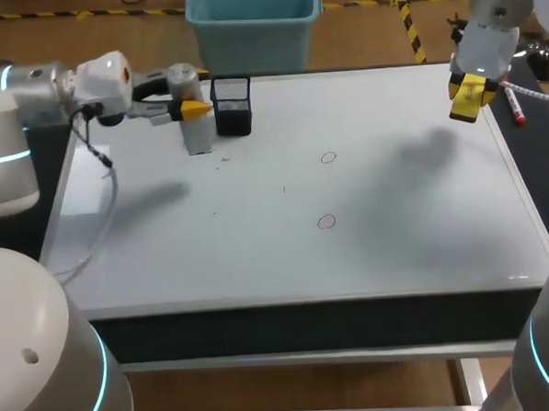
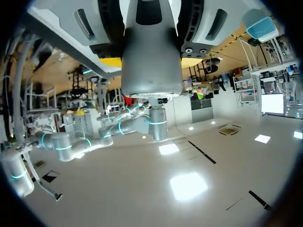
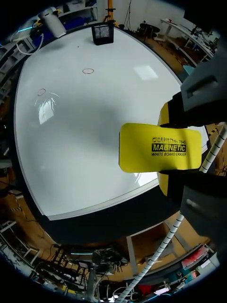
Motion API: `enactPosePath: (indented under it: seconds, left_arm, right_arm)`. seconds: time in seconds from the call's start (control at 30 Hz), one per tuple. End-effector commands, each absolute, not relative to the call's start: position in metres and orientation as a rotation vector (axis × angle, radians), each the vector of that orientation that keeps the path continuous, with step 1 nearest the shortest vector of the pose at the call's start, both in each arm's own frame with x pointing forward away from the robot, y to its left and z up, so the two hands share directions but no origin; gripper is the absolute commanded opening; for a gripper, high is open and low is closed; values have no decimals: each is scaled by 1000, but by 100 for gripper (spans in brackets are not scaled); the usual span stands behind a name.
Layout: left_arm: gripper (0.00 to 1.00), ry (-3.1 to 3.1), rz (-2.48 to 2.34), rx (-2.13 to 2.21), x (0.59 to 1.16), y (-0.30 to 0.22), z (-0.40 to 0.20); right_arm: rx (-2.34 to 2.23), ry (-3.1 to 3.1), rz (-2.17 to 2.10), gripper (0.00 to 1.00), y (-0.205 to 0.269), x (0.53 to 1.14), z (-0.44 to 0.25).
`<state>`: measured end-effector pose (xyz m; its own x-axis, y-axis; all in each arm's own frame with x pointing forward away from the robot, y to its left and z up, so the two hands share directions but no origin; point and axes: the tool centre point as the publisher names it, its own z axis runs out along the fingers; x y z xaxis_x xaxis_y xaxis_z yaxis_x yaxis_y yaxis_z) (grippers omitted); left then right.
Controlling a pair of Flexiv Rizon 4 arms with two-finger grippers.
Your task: Pick up the inspection probe, press it on each red-marked spot on the whiteboard one by one, put down the probe, pick up the eraser, and wipe off all the red marks.
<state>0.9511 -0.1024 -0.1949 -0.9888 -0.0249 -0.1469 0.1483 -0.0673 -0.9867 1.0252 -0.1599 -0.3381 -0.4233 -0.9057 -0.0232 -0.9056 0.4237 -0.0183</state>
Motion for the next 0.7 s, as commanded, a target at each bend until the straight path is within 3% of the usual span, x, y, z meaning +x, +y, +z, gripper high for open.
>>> enactPosePath:
  seconds: [0.03,0.7]
  left_arm:
    - [0,2105,-2271,278,983,-141,-195]
    - [0,2161,-2391,418,1012,-282,-208]
  right_arm:
    - [-1675,2625,-10,0,-160,1025,-337]
    - [-1675,2625,-10,0,-160,1025,-337]
